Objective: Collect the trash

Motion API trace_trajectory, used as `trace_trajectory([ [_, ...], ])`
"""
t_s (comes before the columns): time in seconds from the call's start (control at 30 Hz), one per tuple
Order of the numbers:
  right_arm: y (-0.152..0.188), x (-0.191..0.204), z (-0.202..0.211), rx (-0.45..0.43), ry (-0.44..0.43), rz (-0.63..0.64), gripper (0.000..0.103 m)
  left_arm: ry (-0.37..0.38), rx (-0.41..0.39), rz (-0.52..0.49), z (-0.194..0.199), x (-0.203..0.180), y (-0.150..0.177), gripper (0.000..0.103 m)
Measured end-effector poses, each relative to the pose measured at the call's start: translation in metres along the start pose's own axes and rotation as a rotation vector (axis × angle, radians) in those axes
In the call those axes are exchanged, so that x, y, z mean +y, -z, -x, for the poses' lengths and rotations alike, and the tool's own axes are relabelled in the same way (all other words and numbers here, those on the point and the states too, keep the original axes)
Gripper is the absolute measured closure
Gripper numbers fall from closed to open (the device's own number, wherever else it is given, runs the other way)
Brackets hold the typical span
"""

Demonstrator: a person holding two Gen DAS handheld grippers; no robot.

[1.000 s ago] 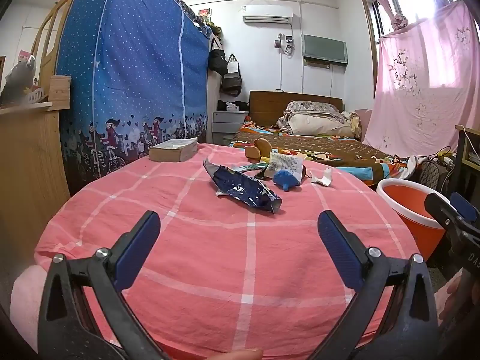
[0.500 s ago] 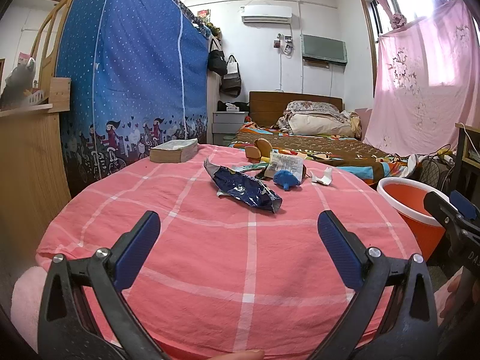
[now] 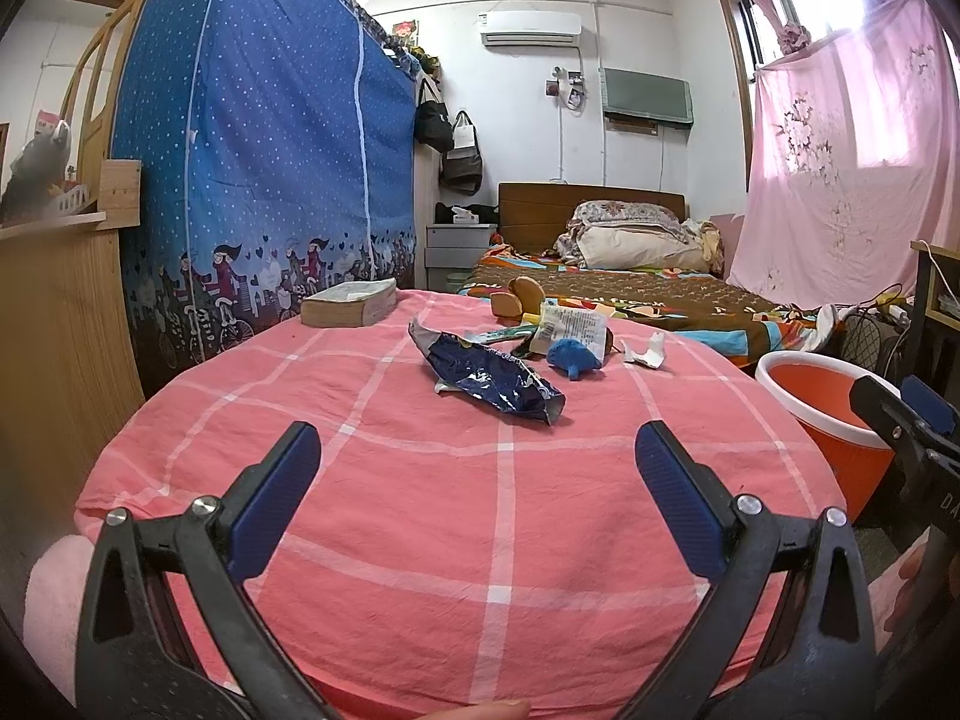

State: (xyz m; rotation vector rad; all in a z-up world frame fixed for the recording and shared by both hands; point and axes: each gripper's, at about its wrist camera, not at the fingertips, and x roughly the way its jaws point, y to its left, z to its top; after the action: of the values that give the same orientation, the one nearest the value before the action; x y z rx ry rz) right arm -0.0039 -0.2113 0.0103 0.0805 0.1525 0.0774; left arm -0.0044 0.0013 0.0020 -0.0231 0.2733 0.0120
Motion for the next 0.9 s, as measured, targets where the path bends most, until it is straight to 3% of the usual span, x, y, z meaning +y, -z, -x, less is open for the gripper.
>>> trace_trajectory([
  [0.9,0.0013,0.0007,-0.0001,0.003,-0.002,-0.006,0.0,-0.001,0.0,-0.005,0.0003,-0.0007,0.0001,0.0],
])
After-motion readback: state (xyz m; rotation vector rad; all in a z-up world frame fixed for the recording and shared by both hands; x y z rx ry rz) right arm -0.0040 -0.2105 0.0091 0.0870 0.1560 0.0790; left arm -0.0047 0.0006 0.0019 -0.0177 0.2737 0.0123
